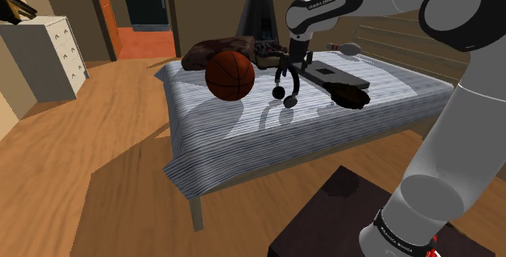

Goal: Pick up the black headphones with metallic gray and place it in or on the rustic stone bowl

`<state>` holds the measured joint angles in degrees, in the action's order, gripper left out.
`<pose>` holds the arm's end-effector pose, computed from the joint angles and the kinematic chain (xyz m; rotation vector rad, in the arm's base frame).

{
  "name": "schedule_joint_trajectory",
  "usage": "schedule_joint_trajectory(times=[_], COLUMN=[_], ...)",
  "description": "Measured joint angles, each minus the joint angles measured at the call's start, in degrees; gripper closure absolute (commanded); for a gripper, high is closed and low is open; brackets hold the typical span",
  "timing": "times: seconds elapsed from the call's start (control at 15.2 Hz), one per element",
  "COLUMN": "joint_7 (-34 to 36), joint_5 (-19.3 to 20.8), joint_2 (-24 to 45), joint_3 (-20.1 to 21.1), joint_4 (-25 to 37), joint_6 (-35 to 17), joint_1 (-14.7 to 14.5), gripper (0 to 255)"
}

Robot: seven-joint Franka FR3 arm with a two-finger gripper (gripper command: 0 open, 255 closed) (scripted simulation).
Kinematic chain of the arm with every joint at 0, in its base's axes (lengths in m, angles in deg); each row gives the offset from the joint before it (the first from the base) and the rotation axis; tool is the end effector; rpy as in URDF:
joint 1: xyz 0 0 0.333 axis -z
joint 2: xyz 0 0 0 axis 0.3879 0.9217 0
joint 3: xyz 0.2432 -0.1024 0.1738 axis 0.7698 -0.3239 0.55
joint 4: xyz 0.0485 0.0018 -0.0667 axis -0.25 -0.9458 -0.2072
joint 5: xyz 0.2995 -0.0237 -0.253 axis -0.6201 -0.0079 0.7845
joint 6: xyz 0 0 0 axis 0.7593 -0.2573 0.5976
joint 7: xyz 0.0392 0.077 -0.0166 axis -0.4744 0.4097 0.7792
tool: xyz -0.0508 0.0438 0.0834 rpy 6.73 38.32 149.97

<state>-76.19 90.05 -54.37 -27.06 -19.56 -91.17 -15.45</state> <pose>0.5491 -0.2032 0.5021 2.9834 -0.6105 0.1809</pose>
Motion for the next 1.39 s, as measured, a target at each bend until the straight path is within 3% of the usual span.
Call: schedule_joint_trajectory(times=[0.2,0.26,0.92,1.39], joint_7=[0.0,0.0,0.0,-0.3], joint_5=[0.0,0.0,0.0,-0.1], joint_2=[0.0,0.0,0.0,-0.4], joint_3=[0.0,0.0,0.0,0.0], joint_4=[0.0,0.0,-0.1,4.0], joint_6=[-0.1,-0.1,-0.1,4.3], joint_1=[0.0,0.0,0.0,0.0], gripper=[0,255,255,255])
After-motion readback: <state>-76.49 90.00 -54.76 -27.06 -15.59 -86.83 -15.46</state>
